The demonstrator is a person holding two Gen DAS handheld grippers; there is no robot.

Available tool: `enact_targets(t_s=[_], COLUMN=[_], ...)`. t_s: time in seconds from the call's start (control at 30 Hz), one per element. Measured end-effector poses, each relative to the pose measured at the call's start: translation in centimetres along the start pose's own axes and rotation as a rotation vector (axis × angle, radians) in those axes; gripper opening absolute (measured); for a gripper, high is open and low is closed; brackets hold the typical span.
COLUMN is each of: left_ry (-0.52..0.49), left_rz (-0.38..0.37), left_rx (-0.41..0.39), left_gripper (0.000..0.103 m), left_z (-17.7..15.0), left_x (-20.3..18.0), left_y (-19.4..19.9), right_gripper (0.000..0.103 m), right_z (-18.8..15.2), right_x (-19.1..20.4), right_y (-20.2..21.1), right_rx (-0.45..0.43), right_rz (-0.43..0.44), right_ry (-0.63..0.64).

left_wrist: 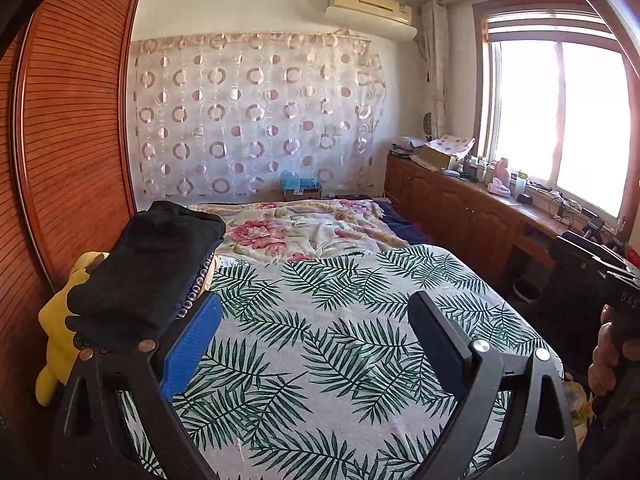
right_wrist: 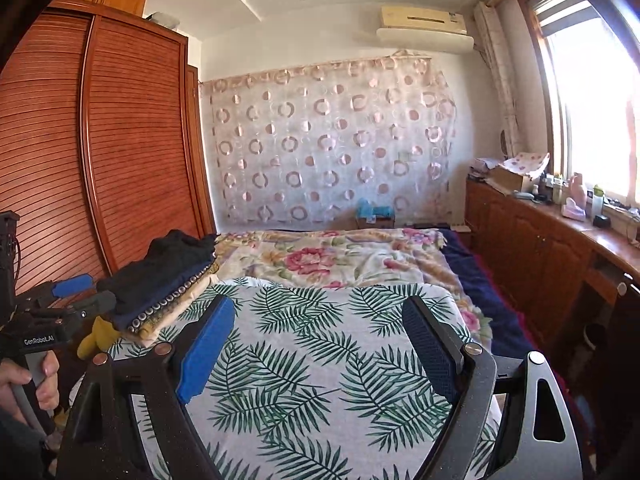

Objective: Fold small clothes

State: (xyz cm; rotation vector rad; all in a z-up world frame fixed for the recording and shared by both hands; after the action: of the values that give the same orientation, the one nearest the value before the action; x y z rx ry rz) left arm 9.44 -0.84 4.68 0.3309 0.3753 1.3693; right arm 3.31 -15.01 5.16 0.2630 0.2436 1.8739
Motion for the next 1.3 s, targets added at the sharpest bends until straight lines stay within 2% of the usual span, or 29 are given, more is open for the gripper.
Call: enact_targets(t_s=[1.3], left_ry=[0.009], left_rz=[0.017], left_rx=[-0.015], left_gripper=[0.095], left_z=[0.1], left_x=[0.3], left_y=[0.4], right_gripper=[0.087], right_z=[0.3], right_x=[-3.2], right_y=[-0.1], right_rx=[0.001], right_rz=[0.011], right_ry=[0.020])
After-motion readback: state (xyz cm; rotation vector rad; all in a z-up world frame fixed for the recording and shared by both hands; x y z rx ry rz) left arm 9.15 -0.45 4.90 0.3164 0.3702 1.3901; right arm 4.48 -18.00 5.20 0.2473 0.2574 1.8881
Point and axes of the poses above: each gripper's, at about its wrist camera, not at the fingertips, and y roughly against the way its jaws point, x to its left, z to its top, the point moved 2 cm from there along -y, roughly the way its jaws point, and after that the axes turned 1 degree about x, right-handed, at the moved point
